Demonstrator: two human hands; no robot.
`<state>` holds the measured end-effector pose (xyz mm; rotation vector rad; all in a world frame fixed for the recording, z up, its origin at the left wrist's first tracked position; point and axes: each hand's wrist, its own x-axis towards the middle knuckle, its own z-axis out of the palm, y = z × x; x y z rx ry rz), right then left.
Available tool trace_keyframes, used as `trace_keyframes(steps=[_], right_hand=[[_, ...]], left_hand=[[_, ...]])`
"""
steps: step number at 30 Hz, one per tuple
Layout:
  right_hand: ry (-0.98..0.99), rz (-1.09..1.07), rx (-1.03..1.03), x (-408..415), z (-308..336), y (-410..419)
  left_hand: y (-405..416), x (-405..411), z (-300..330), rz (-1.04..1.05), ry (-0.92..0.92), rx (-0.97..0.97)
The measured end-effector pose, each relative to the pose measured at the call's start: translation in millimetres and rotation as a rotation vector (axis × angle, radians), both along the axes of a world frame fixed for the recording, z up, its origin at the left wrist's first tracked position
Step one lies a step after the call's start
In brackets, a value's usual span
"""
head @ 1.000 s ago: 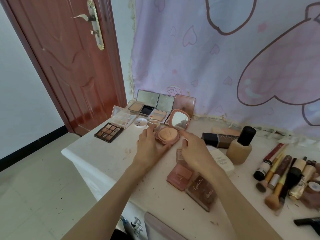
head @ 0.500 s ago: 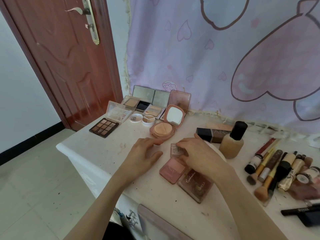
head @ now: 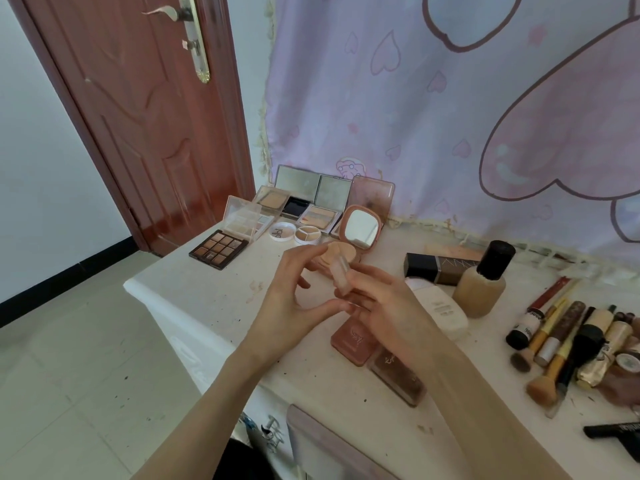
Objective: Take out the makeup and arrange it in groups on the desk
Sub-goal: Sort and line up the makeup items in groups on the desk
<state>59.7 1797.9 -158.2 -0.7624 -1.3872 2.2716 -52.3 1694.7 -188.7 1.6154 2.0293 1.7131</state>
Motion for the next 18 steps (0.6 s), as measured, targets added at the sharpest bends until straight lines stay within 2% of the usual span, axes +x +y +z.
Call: trace_keyframes(steps=[7, 11, 18], right_hand=[[0.12, 0.04, -0.031, -2.7, -5.7, -4.9], [0.117, 0.107, 0.001, -0.5, -6.8, -3.3], [0.092, 0.106, -0.088, -3.0, -7.5, -0.1]], left_hand=[[2.4, -1.6, -3.0, 0.046, 0.038, -0.032], [0.7, -1.5, -3.2, 0.058, 0.061, -0.02], [-0.1, -0.1, -3.8, 0.078, 0.074, 0.024]])
